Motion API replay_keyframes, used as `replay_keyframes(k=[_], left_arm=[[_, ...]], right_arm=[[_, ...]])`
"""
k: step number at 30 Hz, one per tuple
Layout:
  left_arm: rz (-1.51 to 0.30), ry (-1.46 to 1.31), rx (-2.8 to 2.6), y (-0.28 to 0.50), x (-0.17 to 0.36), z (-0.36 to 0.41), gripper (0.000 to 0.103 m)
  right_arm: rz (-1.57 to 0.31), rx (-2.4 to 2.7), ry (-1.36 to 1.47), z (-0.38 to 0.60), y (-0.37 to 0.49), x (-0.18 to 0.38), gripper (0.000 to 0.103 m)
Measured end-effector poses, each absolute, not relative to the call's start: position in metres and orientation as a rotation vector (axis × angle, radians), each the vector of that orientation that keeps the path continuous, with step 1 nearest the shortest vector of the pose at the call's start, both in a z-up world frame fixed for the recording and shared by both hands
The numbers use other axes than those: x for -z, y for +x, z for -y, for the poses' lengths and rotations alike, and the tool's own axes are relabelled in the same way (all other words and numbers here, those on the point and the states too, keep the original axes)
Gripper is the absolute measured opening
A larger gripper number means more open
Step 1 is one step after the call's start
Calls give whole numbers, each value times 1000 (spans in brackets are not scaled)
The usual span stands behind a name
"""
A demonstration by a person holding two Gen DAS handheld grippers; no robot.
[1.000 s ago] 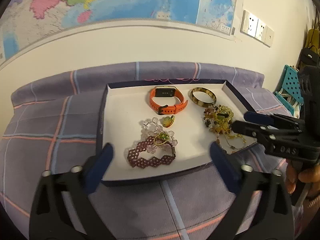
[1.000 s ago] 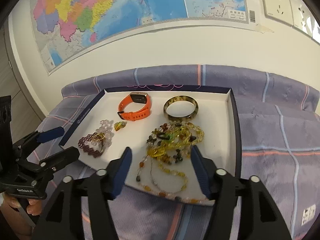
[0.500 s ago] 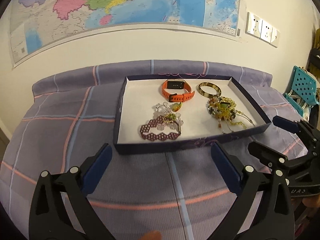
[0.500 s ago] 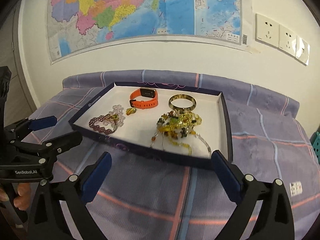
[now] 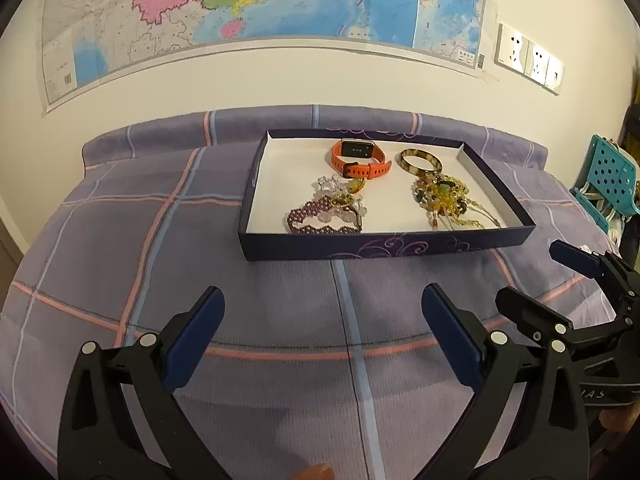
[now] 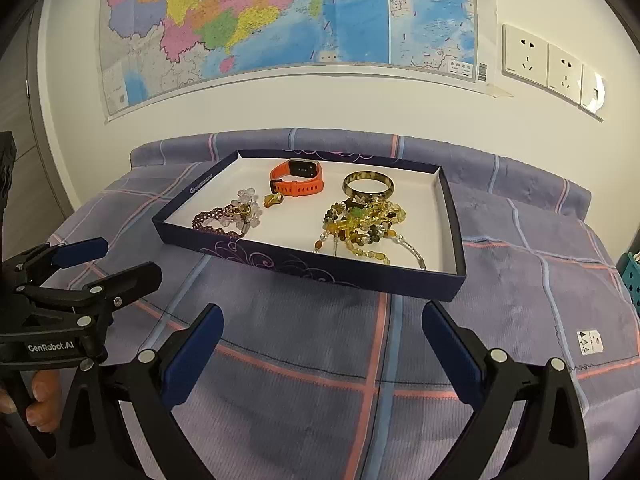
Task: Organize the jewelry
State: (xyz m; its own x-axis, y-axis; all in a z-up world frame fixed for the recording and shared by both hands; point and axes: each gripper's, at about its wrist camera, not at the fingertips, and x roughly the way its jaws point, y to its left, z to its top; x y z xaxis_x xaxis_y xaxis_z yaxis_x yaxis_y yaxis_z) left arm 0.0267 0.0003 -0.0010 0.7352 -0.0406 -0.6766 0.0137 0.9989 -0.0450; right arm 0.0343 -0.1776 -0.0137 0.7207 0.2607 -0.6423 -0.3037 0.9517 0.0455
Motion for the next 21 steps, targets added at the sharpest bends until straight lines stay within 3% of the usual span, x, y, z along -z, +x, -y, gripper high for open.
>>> replay_keyframes(k=[21], left_arm=[[-715,-7,8,19,-5,4,97]], right_arm=[[-717,-291,-53,178,27,15,96]])
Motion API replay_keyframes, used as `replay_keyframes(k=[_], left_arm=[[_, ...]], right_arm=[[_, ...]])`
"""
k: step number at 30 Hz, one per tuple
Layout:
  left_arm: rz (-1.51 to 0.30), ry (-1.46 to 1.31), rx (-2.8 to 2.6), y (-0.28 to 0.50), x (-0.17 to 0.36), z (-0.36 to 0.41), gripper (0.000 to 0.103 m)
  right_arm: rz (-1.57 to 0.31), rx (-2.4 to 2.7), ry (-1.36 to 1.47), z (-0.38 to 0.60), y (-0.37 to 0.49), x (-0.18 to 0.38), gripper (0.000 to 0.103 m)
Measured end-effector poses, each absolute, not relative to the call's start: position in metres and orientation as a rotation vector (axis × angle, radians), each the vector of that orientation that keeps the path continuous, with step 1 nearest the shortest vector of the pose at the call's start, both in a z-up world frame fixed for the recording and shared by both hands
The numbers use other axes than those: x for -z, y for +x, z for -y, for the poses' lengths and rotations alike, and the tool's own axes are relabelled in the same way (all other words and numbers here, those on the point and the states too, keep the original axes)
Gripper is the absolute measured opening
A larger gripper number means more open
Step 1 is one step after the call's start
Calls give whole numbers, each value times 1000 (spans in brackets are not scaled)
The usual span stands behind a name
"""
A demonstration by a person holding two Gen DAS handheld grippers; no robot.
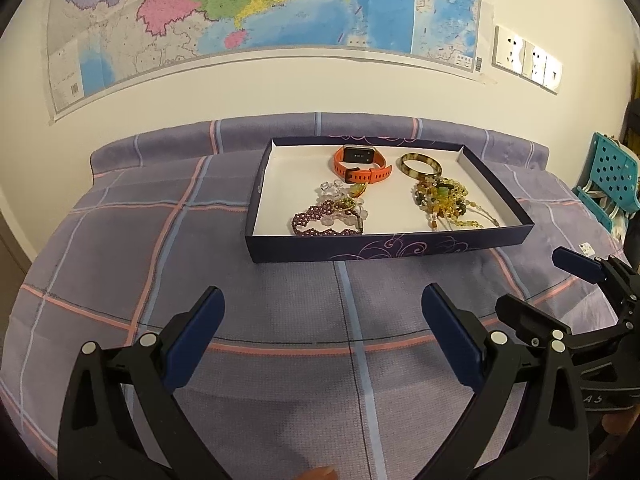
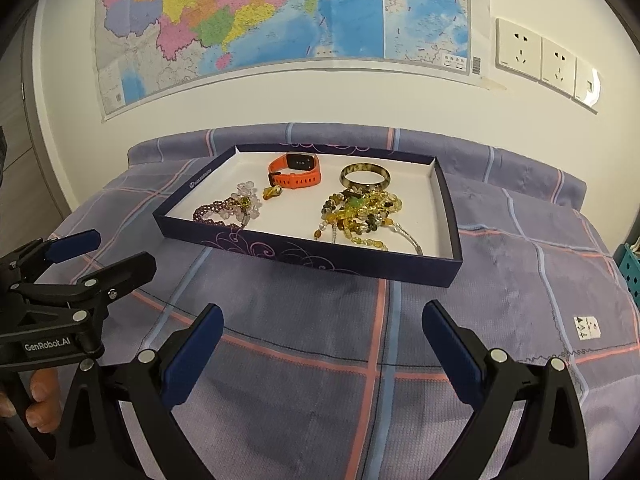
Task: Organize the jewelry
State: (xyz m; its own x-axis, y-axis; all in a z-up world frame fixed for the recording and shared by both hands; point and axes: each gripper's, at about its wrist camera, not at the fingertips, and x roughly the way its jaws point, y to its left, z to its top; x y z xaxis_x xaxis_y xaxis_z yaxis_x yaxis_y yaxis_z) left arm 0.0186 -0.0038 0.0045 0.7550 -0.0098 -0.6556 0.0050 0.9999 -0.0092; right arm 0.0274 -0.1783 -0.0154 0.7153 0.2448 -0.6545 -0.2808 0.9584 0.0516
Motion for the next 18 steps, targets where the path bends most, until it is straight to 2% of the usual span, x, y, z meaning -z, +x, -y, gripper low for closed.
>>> replay_keyframes(k=[18], left_arm=[[-726,-21,10,17,-3,3,97]], right_arm=[[-734,-283,-47,181,27,18,96]])
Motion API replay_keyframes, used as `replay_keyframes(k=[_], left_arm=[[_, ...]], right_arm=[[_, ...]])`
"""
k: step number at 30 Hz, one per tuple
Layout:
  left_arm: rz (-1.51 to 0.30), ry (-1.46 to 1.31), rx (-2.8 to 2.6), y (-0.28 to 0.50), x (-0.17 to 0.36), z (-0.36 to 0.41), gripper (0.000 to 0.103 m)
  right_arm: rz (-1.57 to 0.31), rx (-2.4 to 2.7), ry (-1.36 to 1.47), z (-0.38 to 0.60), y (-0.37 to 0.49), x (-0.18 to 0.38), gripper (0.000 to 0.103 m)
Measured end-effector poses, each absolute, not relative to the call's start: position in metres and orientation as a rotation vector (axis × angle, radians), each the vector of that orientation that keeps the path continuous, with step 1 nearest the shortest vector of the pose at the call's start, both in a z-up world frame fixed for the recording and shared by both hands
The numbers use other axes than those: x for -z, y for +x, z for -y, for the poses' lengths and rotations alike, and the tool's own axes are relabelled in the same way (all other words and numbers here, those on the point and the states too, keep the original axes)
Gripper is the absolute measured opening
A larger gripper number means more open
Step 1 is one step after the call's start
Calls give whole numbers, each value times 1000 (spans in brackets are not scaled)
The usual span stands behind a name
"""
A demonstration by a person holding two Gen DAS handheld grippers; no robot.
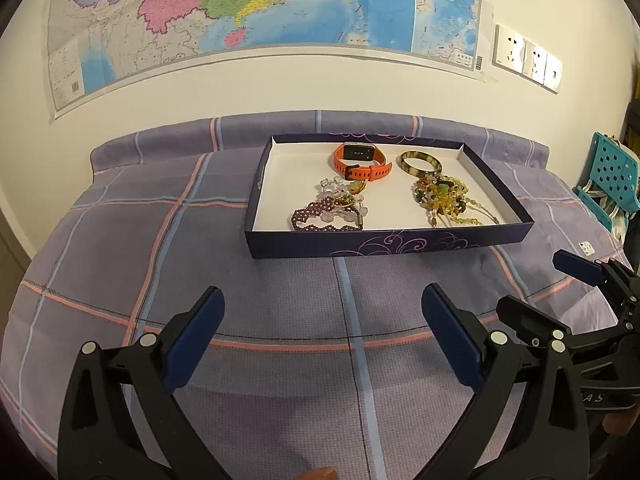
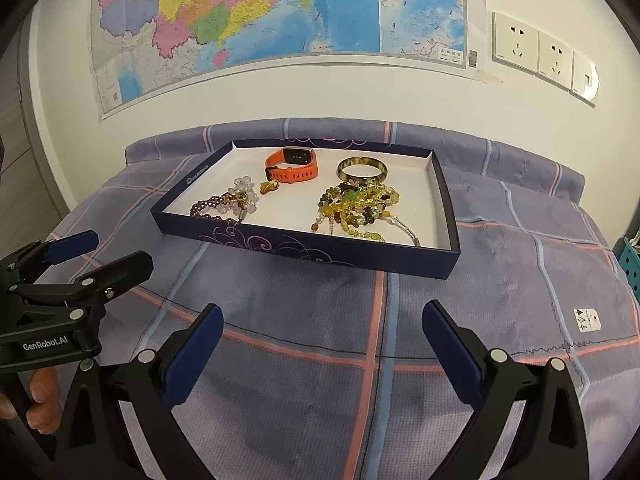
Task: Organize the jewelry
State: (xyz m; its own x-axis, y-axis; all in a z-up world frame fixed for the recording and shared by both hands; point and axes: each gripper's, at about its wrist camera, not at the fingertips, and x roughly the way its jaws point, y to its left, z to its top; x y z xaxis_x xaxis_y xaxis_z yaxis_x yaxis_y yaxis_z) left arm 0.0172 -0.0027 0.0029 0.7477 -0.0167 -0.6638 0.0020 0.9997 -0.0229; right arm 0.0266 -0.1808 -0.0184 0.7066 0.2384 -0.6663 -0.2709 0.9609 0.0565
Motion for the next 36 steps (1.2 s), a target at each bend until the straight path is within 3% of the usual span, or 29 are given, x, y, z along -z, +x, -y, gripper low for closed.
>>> replay_keyframes(k=[36], left_arm=[[-735,-27,4,17,-1,3,97]], right_arm=[[-752,-279,-37,182,27,23,96]])
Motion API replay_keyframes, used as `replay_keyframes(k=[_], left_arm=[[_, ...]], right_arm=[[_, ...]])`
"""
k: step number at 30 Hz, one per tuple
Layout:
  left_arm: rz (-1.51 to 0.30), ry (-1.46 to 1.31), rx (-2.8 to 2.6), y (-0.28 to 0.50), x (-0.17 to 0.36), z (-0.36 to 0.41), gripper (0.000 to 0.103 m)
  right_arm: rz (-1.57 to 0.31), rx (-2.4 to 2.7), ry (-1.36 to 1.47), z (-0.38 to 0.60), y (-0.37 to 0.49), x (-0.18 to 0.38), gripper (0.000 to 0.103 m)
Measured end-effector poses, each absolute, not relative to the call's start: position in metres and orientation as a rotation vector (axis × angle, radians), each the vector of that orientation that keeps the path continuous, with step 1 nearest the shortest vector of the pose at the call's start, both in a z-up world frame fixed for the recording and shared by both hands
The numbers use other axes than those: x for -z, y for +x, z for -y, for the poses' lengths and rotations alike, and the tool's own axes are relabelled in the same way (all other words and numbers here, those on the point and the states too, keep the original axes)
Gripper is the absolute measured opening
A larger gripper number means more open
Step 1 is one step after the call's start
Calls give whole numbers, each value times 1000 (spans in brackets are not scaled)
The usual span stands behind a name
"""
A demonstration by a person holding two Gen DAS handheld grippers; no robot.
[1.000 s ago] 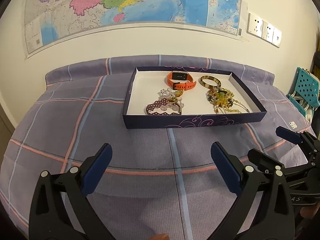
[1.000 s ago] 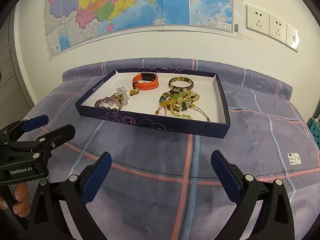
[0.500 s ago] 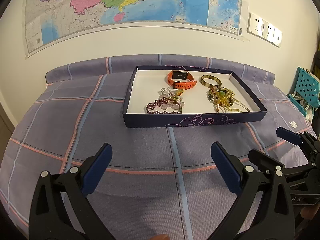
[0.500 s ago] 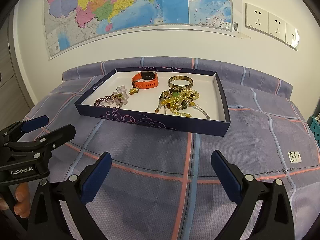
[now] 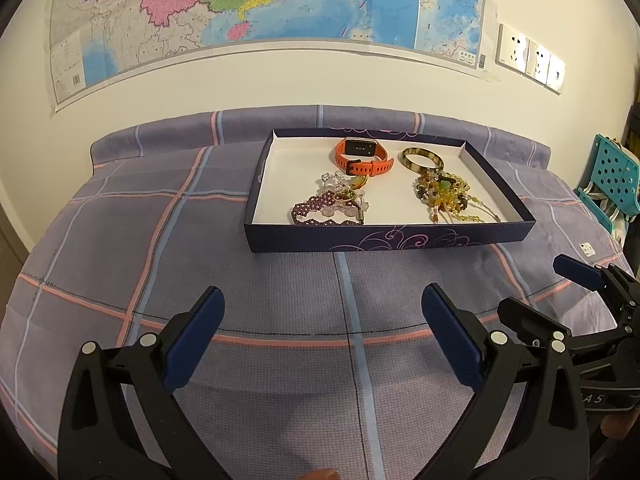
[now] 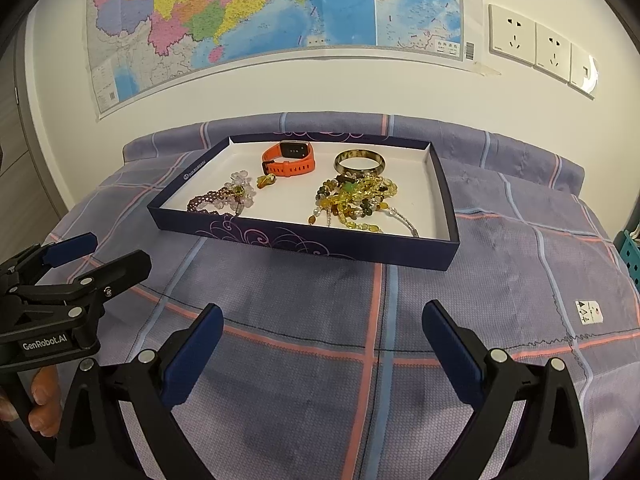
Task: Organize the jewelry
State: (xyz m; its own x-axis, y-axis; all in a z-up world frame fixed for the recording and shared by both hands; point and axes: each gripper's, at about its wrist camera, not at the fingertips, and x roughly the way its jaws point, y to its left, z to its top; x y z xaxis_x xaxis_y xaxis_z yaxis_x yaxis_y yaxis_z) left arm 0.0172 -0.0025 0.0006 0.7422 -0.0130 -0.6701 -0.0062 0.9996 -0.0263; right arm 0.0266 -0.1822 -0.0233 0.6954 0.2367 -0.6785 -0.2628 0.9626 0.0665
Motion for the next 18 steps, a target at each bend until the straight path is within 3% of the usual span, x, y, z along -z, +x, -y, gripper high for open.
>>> replay_keyframes(k=[18], left_arm=[[-737,-27,3,18,2,3,97]], right_arm=[[-752,-280,-36,182,26,24,96]])
